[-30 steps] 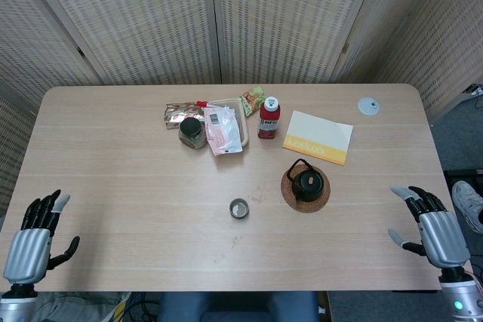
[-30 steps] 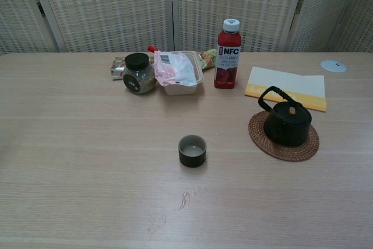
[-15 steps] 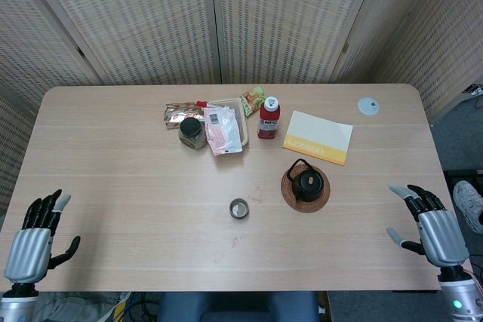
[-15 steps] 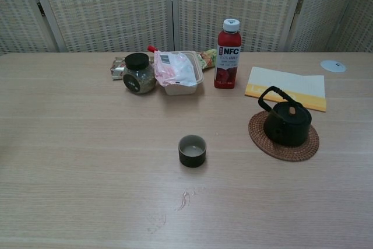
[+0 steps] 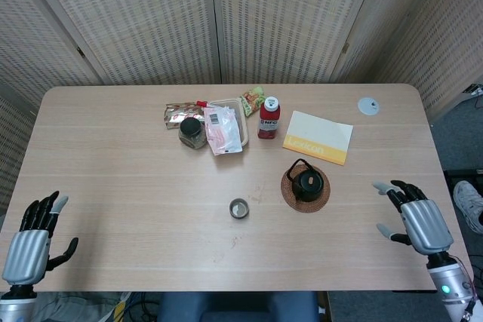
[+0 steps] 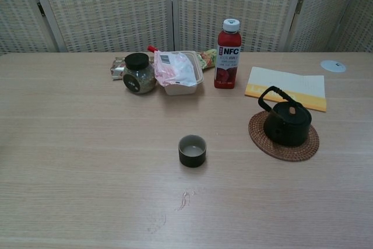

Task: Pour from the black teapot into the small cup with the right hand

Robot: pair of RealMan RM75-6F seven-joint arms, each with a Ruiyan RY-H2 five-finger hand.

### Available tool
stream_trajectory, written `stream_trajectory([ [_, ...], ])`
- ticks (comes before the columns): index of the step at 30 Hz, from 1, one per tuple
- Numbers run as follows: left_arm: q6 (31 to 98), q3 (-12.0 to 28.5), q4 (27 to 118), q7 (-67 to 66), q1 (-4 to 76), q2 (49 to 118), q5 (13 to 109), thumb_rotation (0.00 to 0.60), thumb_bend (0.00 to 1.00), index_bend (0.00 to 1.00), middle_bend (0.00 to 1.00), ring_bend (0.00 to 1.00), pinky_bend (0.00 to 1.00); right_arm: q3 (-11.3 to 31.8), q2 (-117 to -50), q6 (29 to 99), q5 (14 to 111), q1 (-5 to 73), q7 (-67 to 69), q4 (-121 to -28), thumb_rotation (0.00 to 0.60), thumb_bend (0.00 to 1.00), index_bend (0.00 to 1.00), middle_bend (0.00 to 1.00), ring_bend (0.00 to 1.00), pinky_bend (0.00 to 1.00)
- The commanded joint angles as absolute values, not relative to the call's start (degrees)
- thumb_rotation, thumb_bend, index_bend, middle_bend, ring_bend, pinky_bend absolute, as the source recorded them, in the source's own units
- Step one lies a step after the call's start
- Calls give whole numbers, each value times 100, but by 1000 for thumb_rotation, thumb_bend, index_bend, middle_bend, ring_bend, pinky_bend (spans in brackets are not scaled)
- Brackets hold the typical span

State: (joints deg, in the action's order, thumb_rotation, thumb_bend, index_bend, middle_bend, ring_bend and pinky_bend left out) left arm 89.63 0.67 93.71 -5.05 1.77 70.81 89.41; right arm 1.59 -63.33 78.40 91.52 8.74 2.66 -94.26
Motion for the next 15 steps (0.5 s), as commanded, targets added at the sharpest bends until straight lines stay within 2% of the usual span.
stream_trajectory([
  [1, 8977, 65, 9368, -503, 172, 7092, 8954, 600, 337, 0, 0, 0, 0, 253, -6164, 7245, 8977, 1251, 75, -9661, 600, 92, 204, 290, 163, 216],
  [6, 8976, 51, 9376, -527, 165, 7095, 8967, 600, 336, 0, 0, 0, 0, 394, -6133, 6674, 8889, 1704, -26, -9825, 600, 35, 192, 251, 161, 189],
  [9, 8978, 57, 9394, -545, 174, 7096, 8983, 600, 336, 0, 0, 0, 0, 482, -6168, 6297, 8808, 2004, -149, -9892, 600, 19, 189, 237, 140, 137],
  [15, 9006, 57, 9400, -575, 157, 7099, 8989, 600, 336, 0, 0, 0, 0, 693, -6286, 5544, 8508, 2621, -436, -9921, 600, 14, 189, 228, 122, 110],
])
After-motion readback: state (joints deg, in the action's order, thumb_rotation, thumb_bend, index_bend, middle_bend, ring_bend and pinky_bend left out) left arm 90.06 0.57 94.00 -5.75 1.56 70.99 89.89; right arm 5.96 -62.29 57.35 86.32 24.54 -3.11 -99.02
